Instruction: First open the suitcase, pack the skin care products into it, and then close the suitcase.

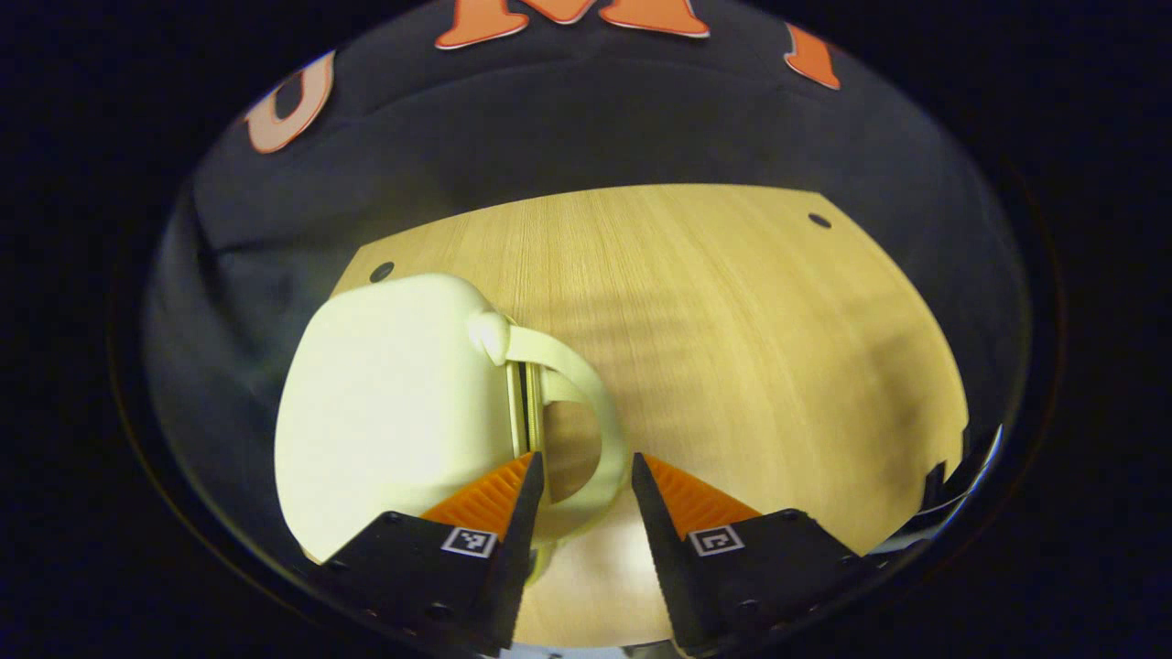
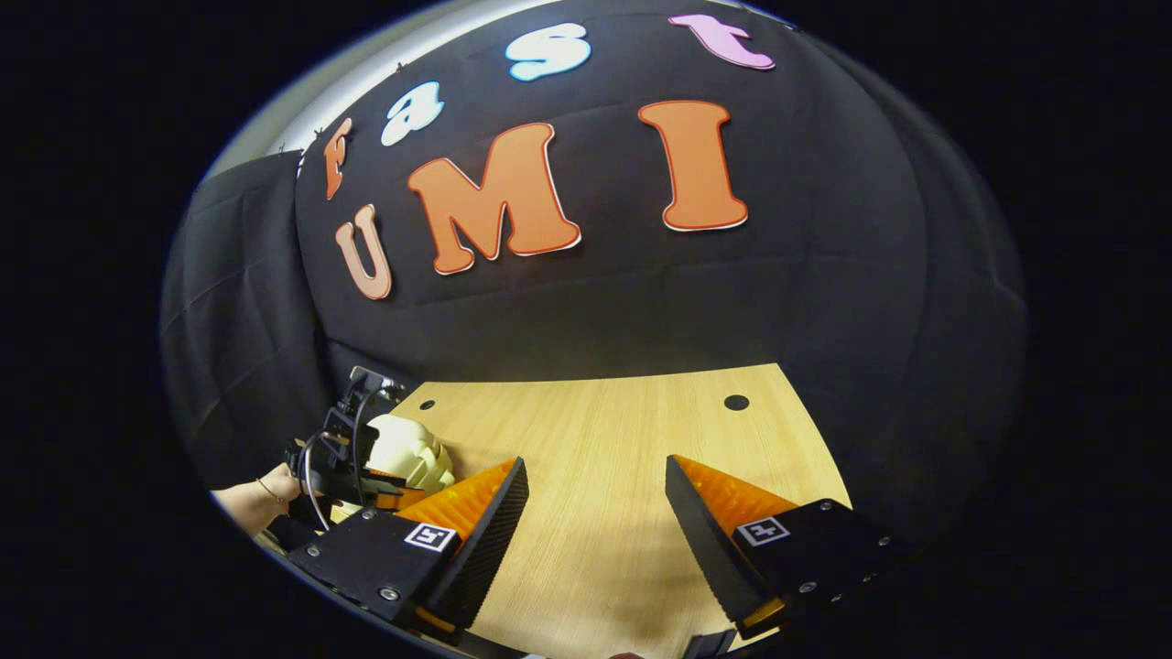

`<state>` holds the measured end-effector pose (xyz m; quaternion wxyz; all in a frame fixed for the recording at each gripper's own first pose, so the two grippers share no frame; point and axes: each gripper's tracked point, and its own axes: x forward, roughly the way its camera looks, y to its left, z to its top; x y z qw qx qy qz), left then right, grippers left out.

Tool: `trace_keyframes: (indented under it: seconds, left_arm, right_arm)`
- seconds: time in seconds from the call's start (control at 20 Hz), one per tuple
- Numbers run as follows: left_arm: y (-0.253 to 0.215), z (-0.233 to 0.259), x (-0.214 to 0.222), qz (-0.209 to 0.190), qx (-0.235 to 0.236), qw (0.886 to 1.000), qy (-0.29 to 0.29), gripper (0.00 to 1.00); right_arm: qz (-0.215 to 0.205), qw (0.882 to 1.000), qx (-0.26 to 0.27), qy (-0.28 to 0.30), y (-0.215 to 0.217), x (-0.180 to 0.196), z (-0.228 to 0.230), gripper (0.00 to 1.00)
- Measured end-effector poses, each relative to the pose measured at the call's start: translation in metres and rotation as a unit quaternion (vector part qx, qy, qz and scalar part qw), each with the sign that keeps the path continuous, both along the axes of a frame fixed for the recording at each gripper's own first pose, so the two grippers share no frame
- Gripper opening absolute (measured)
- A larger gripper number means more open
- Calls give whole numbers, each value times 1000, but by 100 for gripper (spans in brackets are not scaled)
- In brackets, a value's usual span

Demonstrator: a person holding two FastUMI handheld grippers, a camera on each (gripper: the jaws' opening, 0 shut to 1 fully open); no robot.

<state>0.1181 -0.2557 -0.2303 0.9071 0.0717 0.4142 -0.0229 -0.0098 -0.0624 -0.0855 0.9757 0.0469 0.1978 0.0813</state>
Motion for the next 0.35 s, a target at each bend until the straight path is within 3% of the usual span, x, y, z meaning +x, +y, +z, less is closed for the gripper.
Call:
trace_keyframes:
  seconds: [0.1,0.2,0.35]
  left_arm:
    - [-10,25,-5,5,-48,999,-23,76]
    - [-25,75,-7,4,-97,992,-75,77]
    - [-36,171,-4,-8,-152,968,-201,83]
  right_arm:
    - [6,1000,6,0,10,2,1,96]
    - [9,1000,13,-4,21,5,4,96]
    - [3,1000,16,-23,34,8,15,96]
